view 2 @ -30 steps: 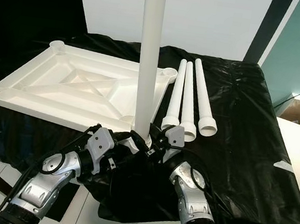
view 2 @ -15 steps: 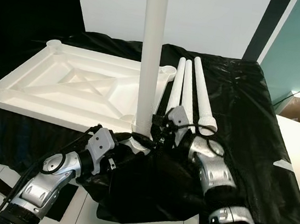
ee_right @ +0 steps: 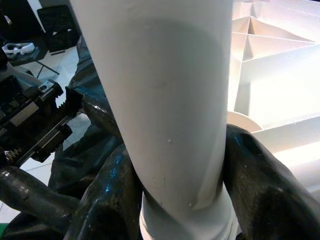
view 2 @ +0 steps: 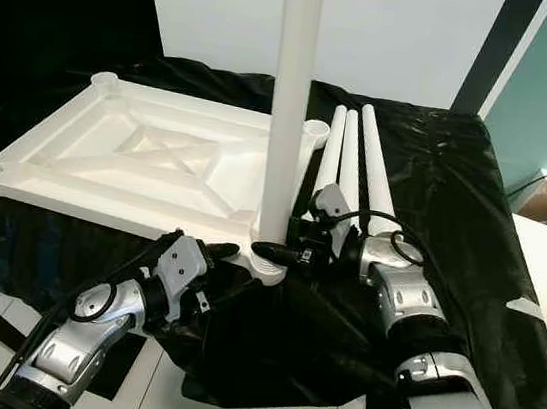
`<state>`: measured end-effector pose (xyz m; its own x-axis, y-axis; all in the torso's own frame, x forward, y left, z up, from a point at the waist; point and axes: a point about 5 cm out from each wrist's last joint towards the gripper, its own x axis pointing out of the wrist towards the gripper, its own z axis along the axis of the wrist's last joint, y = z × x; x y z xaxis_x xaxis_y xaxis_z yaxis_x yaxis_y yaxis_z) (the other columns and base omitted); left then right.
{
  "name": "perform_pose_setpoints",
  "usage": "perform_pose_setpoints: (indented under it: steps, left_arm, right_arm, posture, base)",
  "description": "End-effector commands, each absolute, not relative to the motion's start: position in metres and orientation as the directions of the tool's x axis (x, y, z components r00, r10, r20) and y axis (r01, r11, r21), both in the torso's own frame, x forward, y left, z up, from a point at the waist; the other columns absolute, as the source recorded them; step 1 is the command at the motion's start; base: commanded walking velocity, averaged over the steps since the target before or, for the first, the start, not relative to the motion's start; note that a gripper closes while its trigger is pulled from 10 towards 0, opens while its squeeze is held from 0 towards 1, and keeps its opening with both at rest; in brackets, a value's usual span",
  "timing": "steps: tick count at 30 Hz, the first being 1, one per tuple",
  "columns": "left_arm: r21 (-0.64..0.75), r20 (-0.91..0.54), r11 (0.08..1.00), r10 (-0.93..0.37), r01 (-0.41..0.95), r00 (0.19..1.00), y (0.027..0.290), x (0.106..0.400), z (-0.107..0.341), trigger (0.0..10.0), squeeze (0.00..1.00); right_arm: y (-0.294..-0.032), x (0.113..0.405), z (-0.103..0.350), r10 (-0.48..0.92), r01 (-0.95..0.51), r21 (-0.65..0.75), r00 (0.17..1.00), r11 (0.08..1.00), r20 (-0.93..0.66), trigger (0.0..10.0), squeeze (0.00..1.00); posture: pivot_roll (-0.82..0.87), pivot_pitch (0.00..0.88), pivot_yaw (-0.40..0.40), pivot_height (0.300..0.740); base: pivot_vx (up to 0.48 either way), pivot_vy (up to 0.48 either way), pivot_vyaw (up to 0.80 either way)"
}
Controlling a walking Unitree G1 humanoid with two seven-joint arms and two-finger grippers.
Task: Building children table
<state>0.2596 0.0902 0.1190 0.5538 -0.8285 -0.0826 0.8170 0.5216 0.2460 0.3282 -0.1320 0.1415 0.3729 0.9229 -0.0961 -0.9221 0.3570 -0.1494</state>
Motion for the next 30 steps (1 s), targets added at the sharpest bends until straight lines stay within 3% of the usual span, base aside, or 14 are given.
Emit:
perform_pose_setpoints:
  steps: [1, 3, 7, 8, 9, 11, 12, 13, 14, 18, 20, 28, 29, 30]
  left_arm:
    - [0.249, -0.082, 0.550, -0.808, 0.797, 0.583, 0.092, 0.260, 0.119, 10.0, 0.00]
    - [0.201, -0.018, 0.576, -0.807, 0.792, 0.591, 0.092, 0.261, 0.126, 10.0, 0.00]
    - [0.145, 0.067, 0.605, -0.796, 0.783, 0.602, 0.093, 0.263, 0.139, 10.0, 0.00]
    - [0.145, 0.067, 0.605, -0.796, 0.783, 0.602, 0.093, 0.263, 0.139, 10.0, 0.00]
    - [0.151, 0.068, 0.605, -0.795, 0.782, 0.603, 0.095, 0.265, 0.140, 10.0, 0.00]
    - [0.151, 0.068, 0.605, -0.795, 0.782, 0.603, 0.095, 0.265, 0.140, 10.0, 0.00]
    - [0.150, 0.072, 0.606, -0.794, 0.781, 0.603, 0.096, 0.266, 0.141, 10.0, 0.00]
    - [0.150, 0.072, 0.606, -0.794, 0.781, 0.603, 0.096, 0.266, 0.141, 10.0, 0.00]
    - [0.151, 0.073, 0.606, -0.795, 0.781, 0.603, 0.097, 0.267, 0.142, 10.0, 0.00]
    - [0.159, 0.060, 0.600, -0.799, 0.784, 0.599, 0.095, 0.268, 0.139, 10.0, 0.00]
    - [0.163, 0.046, 0.596, -0.801, 0.786, 0.597, 0.094, 0.267, 0.136, 10.0, 0.00]
    - [0.159, 0.010, 0.594, -0.800, 0.789, 0.600, 0.097, 0.264, 0.130, 10.0, 0.00]
    - [0.158, 0.007, 0.594, -0.800, 0.789, 0.600, 0.098, 0.264, 0.129, 10.0, 0.00]
    - [0.157, 0.006, 0.594, -0.799, 0.789, 0.601, 0.099, 0.263, 0.129, 10.0, 0.00]
  right_arm:
    - [-0.132, 0.328, 0.143, 0.911, -0.904, -0.154, 0.410, 0.399, -0.048, 0.0, 0.00]
    - [-0.125, 0.316, 0.129, 0.883, -0.873, -0.148, 0.470, 0.464, -0.001, 0.0, 0.00]
    - [-0.119, 0.302, 0.112, 0.866, -0.852, -0.178, 0.500, 0.491, -0.003, 0.0, 0.00]
    - [-0.119, 0.302, 0.112, 0.866, -0.852, -0.178, 0.500, 0.491, -0.003, 0.0, 0.00]
    - [-0.118, 0.299, 0.108, 0.833, -0.819, -0.168, 0.552, 0.548, 0.029, 0.0, 0.00]
    - [-0.118, 0.299, 0.108, 0.833, -0.819, -0.168, 0.552, 0.548, 0.029, 0.0, 0.00]
    - [-0.118, 0.299, 0.108, 0.771, -0.750, -0.182, 0.629, 0.636, 0.100, 0.0, 0.00]
    - [-0.118, 0.299, 0.108, 0.771, -0.750, -0.182, 0.629, 0.636, 0.100, 0.0, 0.00]
    - [-0.118, 0.299, 0.110, 0.710, -0.687, -0.180, 0.686, 0.704, 0.158, 0.0, 0.00]
    - [-0.116, 0.299, 0.110, 0.641, -0.621, -0.160, 0.741, 0.767, 0.200, 0.0, 0.00]
    - [-0.115, 0.300, 0.110, 0.649, -0.633, -0.144, 0.739, 0.761, 0.183, 10.0, 0.00]
    - [-0.122, 0.312, 0.121, 0.680, -0.658, -0.174, 0.718, 0.733, 0.150, 10.0, 0.00]
    - [-0.124, 0.315, 0.124, 0.703, -0.680, -0.184, 0.698, 0.710, 0.132, 10.0, 0.36]
    - [-0.125, 0.316, 0.126, 0.719, -0.695, -0.190, 0.684, 0.693, 0.120, 10.0, 0.36]
  posture:
    - [0.17, 0.000, -0.008, 0.740]
    - [0.16, 0.000, 0.000, 0.740]
    - [0.16, 0.000, 0.000, 0.740]
    - [0.16, 0.000, 0.000, 0.740]
    - [0.15, 0.000, 0.002, 0.740]
    - [0.15, 0.000, 0.002, 0.740]
    - [0.14, 0.000, 0.002, 0.740]
    - [0.14, 0.000, 0.002, 0.740]
    - [0.14, 0.000, 0.003, 0.740]
    - [0.13, 0.000, 0.000, 0.740]
    - [0.14, 0.000, -0.003, 0.740]
    - [0.14, 0.000, -0.007, 0.740]
    - [0.13, 0.000, -0.007, 0.740]
    - [0.13, 0.000, -0.007, 0.740]
  base:
    - [0.000, 0.000, 0.00]
    - [0.000, 0.000, 0.00]
    - [0.000, 0.000, 0.00]
    - [0.000, 0.000, 0.00]
    - [0.000, 0.000, 0.00]
    - [0.000, 0.000, 0.00]
    - [0.000, 0.000, 0.00]
    - [0.000, 0.000, 0.00]
    - [0.000, 0.000, 0.00]
    - [0.000, 0.000, 0.00]
    - [0.000, 0.000, 0.00]
    - [0.000, 0.000, 0.00]
    - [0.000, 0.000, 0.00]
    - [0.000, 0.000, 0.00]
